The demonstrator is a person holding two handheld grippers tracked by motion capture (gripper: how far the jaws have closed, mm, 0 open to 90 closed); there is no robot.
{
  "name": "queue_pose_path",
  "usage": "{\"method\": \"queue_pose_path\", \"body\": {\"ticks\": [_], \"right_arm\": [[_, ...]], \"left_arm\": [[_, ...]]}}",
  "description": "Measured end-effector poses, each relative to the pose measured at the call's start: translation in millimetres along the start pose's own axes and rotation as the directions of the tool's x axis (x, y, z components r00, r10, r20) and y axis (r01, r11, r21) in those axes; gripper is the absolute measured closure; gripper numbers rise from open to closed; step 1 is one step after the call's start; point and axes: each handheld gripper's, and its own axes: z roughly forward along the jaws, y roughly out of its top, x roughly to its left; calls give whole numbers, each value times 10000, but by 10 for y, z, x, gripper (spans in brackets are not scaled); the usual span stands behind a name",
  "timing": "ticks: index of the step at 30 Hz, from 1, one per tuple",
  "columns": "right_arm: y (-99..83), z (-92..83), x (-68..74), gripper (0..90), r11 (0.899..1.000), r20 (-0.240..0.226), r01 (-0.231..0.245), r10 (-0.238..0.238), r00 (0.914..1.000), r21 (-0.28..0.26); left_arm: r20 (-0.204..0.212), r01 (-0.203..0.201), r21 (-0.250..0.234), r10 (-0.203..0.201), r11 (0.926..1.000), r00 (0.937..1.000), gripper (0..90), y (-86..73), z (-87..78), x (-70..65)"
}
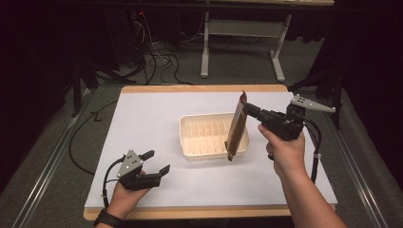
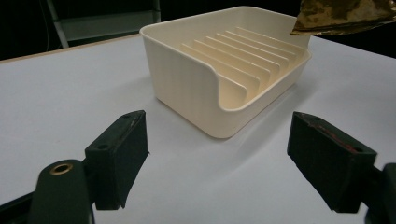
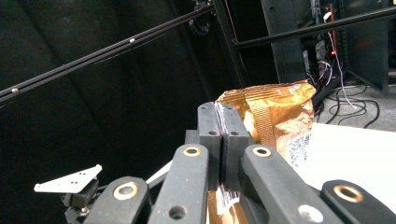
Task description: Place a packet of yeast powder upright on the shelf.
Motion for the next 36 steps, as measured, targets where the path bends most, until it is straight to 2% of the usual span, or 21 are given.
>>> {"method": "queue_pose_path", "body": {"ticks": [11,22,36], "right_arm": [[12,333,-55,900,9997,91,125,-127,9999,217],[11,609,-160,900,9990,187,8,-17,9998,450],[26,843,-261,900,9985,361,-109,90,9993,541]], "left_arm": [[-13,34,-53,-34,10000,10000,210,1,-10,9],[-3,45,-68,-45,10000,10000,210,3,-20,18],[13,113,-105,-113,9999,9999,210,2,-21,24]]}}
